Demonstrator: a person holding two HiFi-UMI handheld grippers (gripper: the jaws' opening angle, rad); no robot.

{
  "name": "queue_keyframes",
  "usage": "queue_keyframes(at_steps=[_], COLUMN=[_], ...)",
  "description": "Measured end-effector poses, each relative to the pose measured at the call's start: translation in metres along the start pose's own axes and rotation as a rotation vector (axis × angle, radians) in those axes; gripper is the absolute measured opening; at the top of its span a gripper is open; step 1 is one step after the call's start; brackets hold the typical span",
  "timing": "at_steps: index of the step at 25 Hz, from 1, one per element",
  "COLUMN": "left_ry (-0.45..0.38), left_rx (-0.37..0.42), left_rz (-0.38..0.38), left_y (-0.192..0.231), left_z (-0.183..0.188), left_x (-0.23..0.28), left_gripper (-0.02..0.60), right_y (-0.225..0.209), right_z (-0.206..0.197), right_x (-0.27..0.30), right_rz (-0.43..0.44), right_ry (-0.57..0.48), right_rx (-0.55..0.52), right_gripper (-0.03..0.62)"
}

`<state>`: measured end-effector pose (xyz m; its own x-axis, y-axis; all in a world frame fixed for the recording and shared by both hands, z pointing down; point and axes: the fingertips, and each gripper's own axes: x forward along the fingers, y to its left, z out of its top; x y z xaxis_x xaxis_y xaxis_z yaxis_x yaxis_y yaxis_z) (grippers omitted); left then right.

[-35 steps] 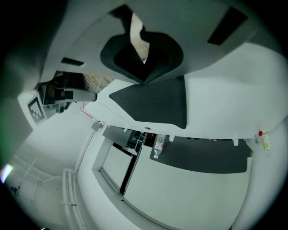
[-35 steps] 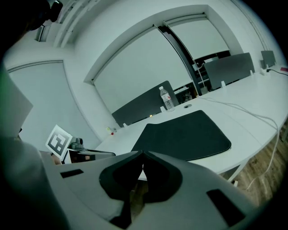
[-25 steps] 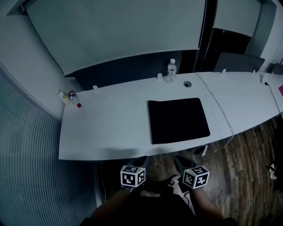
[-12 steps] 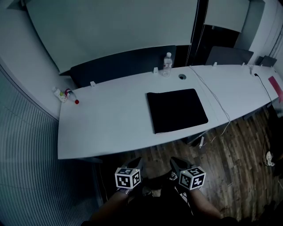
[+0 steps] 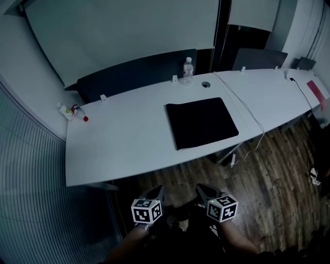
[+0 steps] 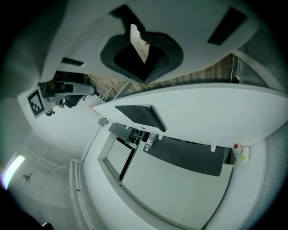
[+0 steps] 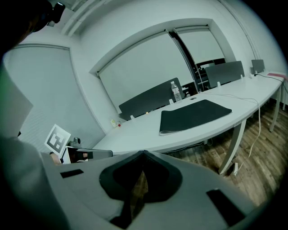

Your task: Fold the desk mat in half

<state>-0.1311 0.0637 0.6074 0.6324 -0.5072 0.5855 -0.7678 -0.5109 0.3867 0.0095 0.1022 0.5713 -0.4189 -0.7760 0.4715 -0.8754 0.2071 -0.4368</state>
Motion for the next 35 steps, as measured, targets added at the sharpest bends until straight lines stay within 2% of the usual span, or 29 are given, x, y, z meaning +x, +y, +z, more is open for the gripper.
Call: queue_keyframes(at_steps=[5, 35], left_ry=[0.003, -0.015], left_rx=[-0.003, -0.011], left_rz=[0.010, 0.026], left_y=[0.002, 0.006], left_z=[-0.011, -0.013], left_x=[-0.007, -0.016], left_gripper=[0.006, 0.006], right_y=[0.005, 0.012], right_z=[-0.008, -0.007], right_x=[0.000, 0.004], right_rz=[0.013, 0.027], right_ry=[0.007, 0.015], right_rx=[-0.003, -0.043], right_gripper=[0.023, 0.022])
